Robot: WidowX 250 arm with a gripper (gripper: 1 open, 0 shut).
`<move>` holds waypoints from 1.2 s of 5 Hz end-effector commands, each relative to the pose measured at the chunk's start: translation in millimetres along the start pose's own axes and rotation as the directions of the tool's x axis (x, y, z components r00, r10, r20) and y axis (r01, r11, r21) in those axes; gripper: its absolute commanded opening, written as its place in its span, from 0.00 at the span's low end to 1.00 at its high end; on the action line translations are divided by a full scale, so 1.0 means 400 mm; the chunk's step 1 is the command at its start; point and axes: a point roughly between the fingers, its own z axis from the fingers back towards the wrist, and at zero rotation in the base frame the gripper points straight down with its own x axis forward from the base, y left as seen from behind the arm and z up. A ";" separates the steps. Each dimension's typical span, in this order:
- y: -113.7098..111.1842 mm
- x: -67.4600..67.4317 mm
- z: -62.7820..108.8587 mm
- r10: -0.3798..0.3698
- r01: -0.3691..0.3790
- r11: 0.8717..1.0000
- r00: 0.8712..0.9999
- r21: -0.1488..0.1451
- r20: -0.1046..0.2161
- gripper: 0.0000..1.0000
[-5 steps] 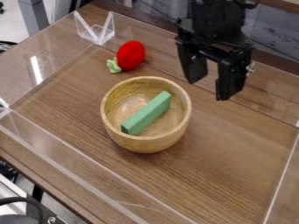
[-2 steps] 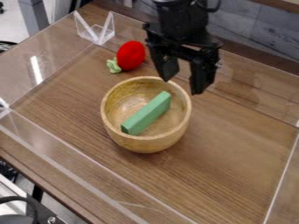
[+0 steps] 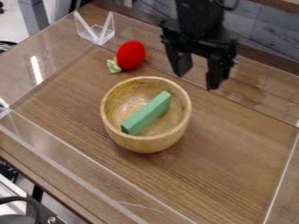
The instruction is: Move the red fruit to the right
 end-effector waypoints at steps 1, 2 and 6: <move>-0.024 0.080 0.000 -0.054 0.053 0.998 0.997 0.024 0.058 1.00; -0.053 0.118 -0.019 0.030 -0.034 0.998 0.997 0.051 0.075 1.00; -0.033 0.118 -0.034 0.090 -0.100 0.990 0.991 0.104 0.098 1.00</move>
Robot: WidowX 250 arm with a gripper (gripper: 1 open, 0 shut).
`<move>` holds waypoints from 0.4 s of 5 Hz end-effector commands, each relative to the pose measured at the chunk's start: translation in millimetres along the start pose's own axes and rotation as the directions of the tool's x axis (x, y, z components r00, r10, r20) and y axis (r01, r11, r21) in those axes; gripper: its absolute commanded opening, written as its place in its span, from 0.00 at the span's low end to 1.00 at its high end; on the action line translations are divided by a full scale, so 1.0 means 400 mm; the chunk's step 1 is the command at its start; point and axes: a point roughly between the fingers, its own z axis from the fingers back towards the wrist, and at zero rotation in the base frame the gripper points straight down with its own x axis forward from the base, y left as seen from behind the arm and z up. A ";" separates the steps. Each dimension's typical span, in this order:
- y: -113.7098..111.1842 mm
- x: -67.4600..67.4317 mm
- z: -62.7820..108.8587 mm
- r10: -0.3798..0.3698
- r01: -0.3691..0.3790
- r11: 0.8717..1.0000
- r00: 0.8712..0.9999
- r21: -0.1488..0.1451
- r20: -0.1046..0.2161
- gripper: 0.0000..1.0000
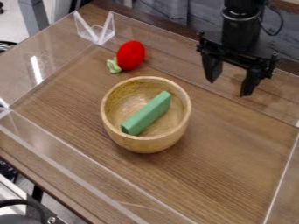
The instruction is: Move the red fruit to the right
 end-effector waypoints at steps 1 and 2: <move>0.006 0.009 0.057 0.012 -0.012 1.000 0.997 -0.009 0.078 1.00; -0.018 0.006 0.071 0.014 -0.013 1.000 0.996 -0.013 0.094 0.00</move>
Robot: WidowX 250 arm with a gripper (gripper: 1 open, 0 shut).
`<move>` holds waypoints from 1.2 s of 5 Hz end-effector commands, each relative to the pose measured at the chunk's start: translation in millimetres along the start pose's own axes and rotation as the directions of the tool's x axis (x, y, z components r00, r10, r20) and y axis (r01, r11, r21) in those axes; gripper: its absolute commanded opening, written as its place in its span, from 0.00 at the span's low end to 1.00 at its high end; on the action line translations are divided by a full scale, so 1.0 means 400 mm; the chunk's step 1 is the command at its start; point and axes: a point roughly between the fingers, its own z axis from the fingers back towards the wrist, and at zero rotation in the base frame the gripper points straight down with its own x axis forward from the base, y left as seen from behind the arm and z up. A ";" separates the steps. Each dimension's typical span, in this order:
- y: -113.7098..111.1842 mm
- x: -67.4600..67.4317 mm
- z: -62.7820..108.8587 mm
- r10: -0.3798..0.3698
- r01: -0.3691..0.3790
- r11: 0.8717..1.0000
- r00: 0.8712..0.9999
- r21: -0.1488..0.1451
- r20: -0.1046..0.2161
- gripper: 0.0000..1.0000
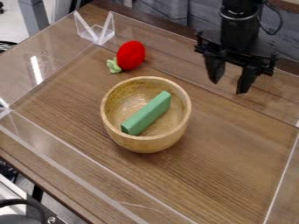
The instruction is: Move the red fruit to the right
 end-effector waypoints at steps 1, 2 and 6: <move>-0.025 0.013 0.058 -0.010 0.010 1.000 0.997 -0.007 0.072 1.00; -0.033 -0.011 0.072 0.026 -0.027 1.000 0.997 0.015 0.079 1.00; -0.011 0.008 0.057 -0.110 0.112 0.993 0.990 -0.022 0.083 1.00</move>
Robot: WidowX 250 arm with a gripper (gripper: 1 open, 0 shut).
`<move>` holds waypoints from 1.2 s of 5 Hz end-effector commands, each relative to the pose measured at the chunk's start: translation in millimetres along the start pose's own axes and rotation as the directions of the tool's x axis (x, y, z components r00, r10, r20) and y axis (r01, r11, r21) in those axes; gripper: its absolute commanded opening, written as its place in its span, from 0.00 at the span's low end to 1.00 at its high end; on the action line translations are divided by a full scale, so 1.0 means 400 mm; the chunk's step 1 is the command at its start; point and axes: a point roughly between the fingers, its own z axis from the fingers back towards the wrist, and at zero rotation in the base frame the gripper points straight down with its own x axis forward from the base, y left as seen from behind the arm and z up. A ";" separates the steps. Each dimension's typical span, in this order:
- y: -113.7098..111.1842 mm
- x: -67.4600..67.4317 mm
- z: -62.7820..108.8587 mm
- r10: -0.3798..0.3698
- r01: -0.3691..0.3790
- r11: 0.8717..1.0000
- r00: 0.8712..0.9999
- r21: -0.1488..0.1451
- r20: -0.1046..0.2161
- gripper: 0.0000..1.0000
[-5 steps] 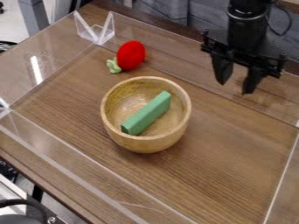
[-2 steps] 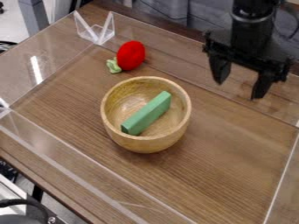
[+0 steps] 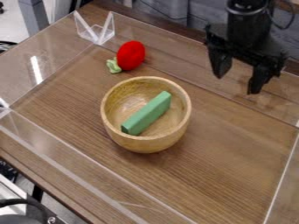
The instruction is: Move the red fruit to the right
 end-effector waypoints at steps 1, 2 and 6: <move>0.011 0.003 0.004 0.001 -0.001 1.000 0.999 0.002 0.042 1.00; 0.007 -0.008 -0.009 0.025 -0.026 1.000 0.999 0.008 0.046 1.00; 0.008 -0.018 -0.019 0.088 -0.088 0.996 0.995 -0.004 0.045 1.00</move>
